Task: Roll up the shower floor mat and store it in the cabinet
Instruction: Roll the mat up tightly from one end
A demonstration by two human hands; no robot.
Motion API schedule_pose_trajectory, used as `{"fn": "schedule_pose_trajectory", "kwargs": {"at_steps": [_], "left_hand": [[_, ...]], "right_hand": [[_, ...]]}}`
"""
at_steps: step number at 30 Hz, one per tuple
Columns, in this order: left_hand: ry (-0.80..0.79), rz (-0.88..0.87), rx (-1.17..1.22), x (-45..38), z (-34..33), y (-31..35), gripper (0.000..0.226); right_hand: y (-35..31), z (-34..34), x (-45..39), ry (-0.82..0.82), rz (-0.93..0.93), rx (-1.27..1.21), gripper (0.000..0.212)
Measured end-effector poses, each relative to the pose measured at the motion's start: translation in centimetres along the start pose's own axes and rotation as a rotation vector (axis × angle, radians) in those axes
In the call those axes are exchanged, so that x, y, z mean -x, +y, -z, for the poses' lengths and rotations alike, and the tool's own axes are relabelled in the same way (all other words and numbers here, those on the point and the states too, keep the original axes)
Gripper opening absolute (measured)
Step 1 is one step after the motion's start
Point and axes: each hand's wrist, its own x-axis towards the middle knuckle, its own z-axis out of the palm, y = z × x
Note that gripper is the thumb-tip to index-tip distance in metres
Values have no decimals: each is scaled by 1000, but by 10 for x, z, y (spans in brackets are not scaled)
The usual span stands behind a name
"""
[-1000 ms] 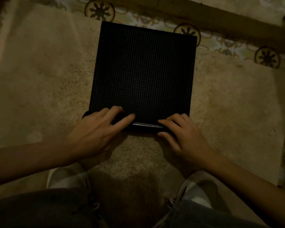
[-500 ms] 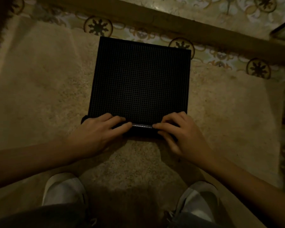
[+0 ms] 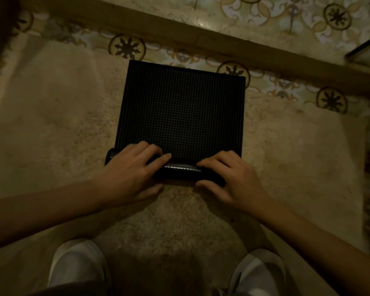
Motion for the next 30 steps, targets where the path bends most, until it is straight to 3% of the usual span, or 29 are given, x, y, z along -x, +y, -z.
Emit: {"fn": "schedule_pose_trajectory", "kwargs": {"at_steps": [2,5,11,16,25,30], "left_hand": [[-5,26,-32,-7,3,-5,72],[-21,-3,-19,-15,5,-12,62],[14,-29,40,-19,8,-22,50],[40,21,-40,-19,10,-8,54],[48,86,34,-38,2,-28,46],[92,142,-3,-42,-2,-30,46]], "right_hand": [[4,6,-9,-26,3,-45,41],[10,16,-22,-70,27,-62,43],[7,18,-27,-24,-13,110,47],[2,14,-32,-2,-47,217,47],[-5,0,-55,205,-91,290,20],[6,-3,-47,128,-18,284,56]]}}
